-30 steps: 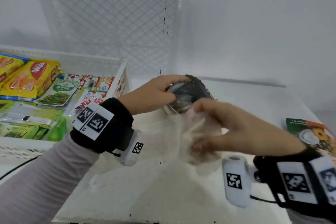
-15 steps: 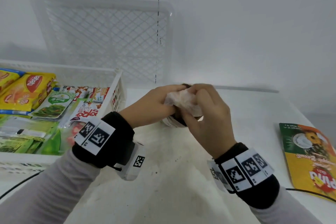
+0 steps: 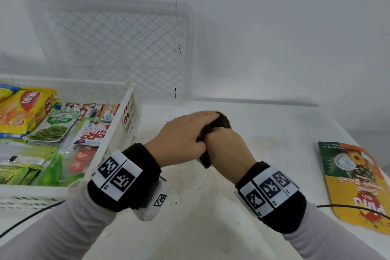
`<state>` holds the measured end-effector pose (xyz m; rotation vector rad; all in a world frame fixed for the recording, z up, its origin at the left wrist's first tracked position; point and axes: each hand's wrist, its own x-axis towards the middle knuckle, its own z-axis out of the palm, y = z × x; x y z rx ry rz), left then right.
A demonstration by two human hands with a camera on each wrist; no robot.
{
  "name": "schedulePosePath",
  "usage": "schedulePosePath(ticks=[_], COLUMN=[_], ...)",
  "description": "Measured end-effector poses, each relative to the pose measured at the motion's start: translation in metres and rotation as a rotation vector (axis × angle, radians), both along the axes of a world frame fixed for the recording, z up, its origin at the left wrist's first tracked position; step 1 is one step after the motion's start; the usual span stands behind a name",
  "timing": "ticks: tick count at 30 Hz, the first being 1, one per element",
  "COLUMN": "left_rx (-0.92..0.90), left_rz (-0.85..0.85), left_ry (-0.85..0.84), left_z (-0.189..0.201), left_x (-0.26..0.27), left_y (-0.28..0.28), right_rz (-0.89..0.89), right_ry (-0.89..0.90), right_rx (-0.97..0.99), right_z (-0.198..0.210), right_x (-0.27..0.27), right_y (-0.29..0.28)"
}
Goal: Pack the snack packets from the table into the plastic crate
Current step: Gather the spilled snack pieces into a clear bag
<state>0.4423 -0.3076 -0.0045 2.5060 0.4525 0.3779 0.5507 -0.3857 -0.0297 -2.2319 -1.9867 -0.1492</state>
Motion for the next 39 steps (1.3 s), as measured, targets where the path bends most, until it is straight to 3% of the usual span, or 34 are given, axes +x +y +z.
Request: schedulePosePath(ticks=[2,6,10,12,17,21,24,29,39], left_rx=[-0.032,-0.157,-0.449,-0.496,-0.529,-0.659,-0.600,-0.583,-0.586], left_rz=[0.026,0.011,-0.032,-0.096,-0.134,0.017,0.092,0.121,0.079], left_ry=[-0.018,-0.095,-0.178,-0.194,-0.292,-0.374,-0.393,-0.456,-0.562], left_z=[0.002,0.013,0.021,0.020,-0.012,-0.047,-0.059,-0.061,-0.066], left_x=[-0.003,-0.004,0.001,0.000,-0.003,0.012,0.018,0.021,0.027], left_y=[0.002,0.003,0.005,0.009,0.016,0.006,0.005,0.003,0.011], right_rz=[0.010,0.049,0.170,0.183,0.176,0.131,0.128,0.193,0.230], right_ry=[0.015,0.128,0.125,0.084,0.046,0.097,0.137,0.224,0.115], right_rx=[0.008,0.203,0.033,-0.030,-0.084,-0.037,-0.049,-0.254,-0.724], right_z=[-0.004,0.013,0.056,0.067,0.072,0.070,0.069,0.073,0.074], right_x=[0.003,0.006,0.021,0.030,0.033,0.034,0.034,0.031,0.031], right_y=[-0.006,-0.020,-0.018,-0.012,-0.003,-0.002,-0.002,-0.003,0.015])
